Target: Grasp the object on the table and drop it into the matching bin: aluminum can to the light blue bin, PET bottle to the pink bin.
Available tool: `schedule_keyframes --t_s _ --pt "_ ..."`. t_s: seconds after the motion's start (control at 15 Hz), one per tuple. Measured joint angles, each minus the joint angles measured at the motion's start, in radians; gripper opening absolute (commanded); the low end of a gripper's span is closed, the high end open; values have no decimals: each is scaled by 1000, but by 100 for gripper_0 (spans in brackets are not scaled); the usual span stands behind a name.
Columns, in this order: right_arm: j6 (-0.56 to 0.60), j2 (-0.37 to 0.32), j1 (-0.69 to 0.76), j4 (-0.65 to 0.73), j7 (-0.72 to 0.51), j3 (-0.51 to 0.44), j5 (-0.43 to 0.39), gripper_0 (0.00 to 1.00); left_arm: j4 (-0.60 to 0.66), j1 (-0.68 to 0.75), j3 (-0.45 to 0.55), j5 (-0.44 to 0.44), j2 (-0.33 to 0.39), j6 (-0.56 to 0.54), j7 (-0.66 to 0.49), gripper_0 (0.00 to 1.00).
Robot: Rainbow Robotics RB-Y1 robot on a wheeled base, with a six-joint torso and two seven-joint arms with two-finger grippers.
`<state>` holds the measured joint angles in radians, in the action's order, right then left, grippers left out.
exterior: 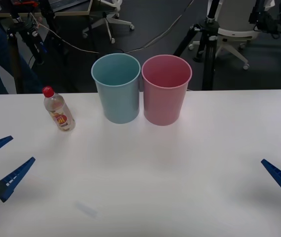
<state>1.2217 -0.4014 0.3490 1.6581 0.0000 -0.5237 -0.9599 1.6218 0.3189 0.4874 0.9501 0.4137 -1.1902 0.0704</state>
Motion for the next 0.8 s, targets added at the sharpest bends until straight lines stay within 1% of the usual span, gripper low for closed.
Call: schedule_keyframes --t_s 0.13,0.33,0.67,0.8 --pt "0 0 0 0 0 0 0 100 -23 1 -7 -10 0 50 65 100" --pt "0 0 0 0 0 0 0 100 -61 -3 -33 -8 0 108 88 100" --pt "0 0 0 0 0 0 0 100 -195 -84 -66 12 0 132 109 100" --pt "0 0 0 0 0 0 0 100 -272 -140 -77 13 0 136 124 100"
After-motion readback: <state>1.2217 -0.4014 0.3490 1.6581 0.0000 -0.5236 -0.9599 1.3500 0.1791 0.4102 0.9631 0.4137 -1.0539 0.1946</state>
